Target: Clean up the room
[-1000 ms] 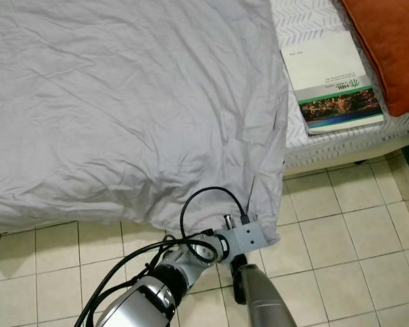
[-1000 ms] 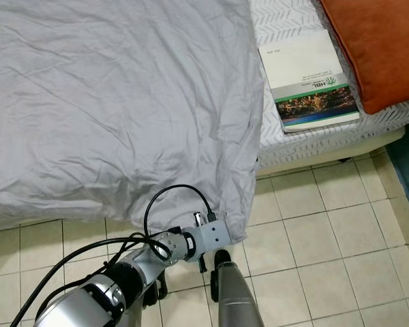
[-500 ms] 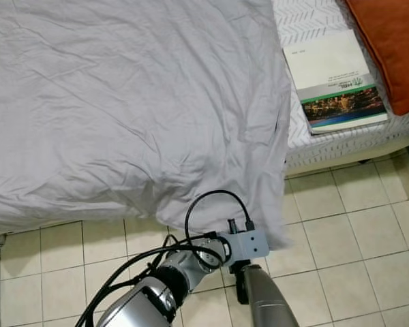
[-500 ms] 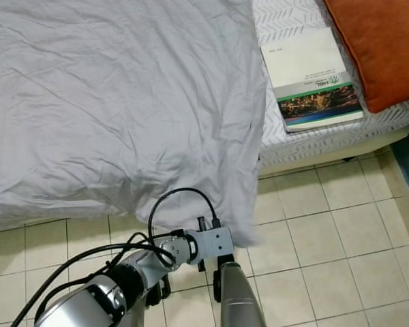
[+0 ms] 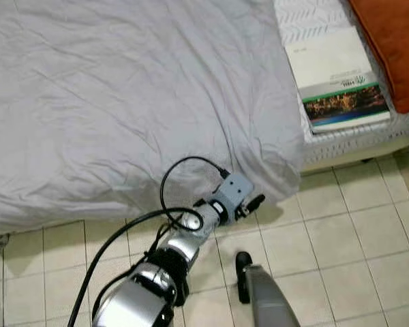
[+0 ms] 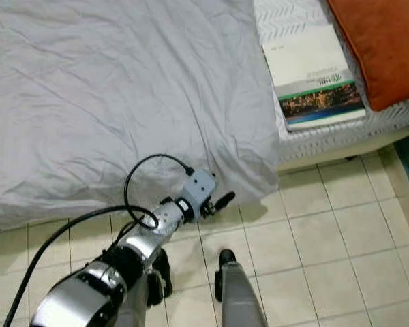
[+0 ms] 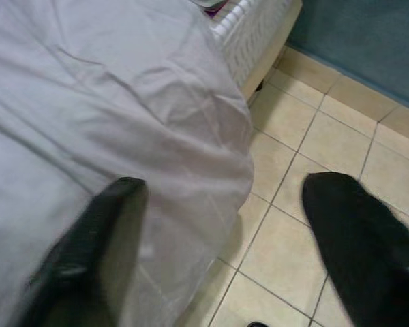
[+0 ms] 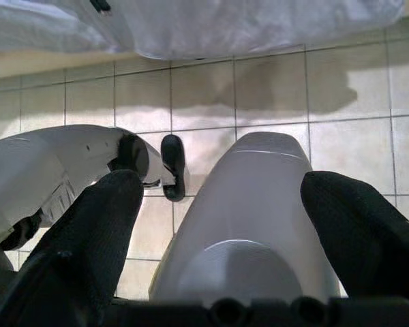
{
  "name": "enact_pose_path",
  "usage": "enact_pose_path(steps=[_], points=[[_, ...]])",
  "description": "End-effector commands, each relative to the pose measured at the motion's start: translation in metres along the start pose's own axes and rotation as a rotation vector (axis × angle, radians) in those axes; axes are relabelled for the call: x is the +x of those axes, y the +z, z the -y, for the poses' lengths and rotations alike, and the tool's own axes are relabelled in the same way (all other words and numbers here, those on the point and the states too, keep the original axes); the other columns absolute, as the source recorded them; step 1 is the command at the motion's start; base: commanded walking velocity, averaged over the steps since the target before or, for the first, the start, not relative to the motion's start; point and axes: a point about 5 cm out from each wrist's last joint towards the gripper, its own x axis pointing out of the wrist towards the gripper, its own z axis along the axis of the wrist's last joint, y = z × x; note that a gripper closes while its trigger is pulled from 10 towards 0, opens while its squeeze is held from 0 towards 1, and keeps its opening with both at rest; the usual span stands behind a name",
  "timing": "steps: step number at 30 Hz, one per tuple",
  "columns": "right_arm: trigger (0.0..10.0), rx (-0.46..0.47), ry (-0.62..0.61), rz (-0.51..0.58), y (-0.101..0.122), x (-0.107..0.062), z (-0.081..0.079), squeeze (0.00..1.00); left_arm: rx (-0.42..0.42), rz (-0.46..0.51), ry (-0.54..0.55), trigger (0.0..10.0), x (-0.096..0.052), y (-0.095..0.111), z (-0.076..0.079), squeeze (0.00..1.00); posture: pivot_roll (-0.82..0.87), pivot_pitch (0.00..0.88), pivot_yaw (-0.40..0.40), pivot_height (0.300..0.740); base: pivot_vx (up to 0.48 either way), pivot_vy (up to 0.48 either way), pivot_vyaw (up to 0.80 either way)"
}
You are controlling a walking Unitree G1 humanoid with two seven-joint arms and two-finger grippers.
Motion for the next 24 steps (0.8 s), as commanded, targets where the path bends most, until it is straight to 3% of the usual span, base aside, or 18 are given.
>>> enact_pose_path(steps=[1,24], points=[[10.0,0.018,0.006,-0.072,-0.0127,-0.0062,-0.0036,0.00,-0.194,0.085,-0.167,10.0,0.0232,0.0238,0.0900,1.00,-0.33,0.547,0.120,0.740,0.000,0.000,0.00],[10.0,0.018,0.006,-0.072,-0.0127,-0.0062,-0.0036,0.00,-0.194,0.085,-0.167,10.0,0.0232,0.0238,0.0900,1.00,-0.33,0.547,0.120,0.740,0.000,0.000,0.00]])
